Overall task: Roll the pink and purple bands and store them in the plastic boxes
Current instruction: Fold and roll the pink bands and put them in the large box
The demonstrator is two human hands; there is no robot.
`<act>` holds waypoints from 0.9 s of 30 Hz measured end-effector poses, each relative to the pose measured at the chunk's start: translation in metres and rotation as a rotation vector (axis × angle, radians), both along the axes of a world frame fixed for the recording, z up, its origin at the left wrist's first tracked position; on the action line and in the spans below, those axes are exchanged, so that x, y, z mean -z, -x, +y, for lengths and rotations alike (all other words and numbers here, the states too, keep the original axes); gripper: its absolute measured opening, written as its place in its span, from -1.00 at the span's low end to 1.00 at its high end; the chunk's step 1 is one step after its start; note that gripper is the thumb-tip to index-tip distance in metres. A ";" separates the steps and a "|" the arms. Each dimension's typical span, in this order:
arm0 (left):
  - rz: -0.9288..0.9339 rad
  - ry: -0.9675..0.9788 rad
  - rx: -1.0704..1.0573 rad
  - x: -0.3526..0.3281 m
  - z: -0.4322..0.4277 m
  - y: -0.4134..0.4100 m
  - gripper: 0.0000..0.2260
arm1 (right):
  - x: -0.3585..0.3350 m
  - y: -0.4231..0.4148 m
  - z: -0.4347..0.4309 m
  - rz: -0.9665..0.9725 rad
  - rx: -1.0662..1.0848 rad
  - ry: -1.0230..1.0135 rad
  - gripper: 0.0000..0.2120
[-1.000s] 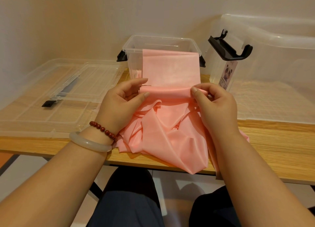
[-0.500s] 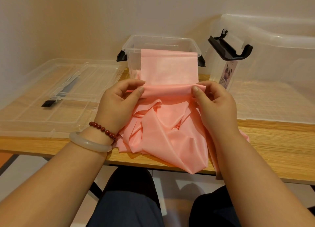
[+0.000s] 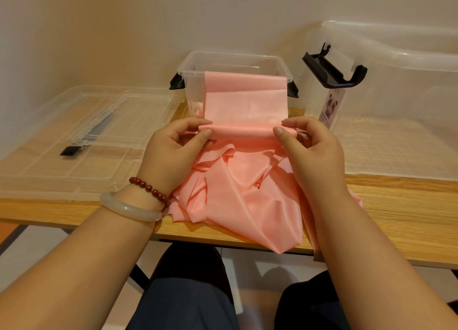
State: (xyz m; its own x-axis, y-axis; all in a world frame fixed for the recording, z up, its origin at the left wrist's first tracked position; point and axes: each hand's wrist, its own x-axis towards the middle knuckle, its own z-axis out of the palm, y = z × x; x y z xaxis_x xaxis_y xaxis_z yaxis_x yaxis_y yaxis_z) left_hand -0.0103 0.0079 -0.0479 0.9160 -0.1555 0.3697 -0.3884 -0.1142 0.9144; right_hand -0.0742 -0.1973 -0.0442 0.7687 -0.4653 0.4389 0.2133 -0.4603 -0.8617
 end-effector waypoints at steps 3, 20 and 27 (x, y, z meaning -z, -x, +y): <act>0.027 0.043 0.014 -0.002 -0.002 0.001 -0.76 | 0.001 0.000 -0.001 -0.015 -0.007 0.036 -0.83; 0.036 0.026 0.030 -0.001 -0.001 0.002 -0.76 | 0.002 -0.001 -0.001 -0.041 0.019 0.066 -0.91; 0.035 0.075 0.038 -0.004 -0.003 0.004 -0.76 | 0.002 -0.001 0.000 -0.055 -0.012 0.071 -0.78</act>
State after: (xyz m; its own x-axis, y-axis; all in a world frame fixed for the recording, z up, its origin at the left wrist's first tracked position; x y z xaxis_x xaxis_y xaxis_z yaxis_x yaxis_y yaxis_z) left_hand -0.0140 0.0053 -0.0436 0.9226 -0.1639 0.3492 -0.3586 -0.0305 0.9330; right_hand -0.0737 -0.1974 -0.0461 0.7478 -0.4222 0.5124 0.2655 -0.5172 -0.8137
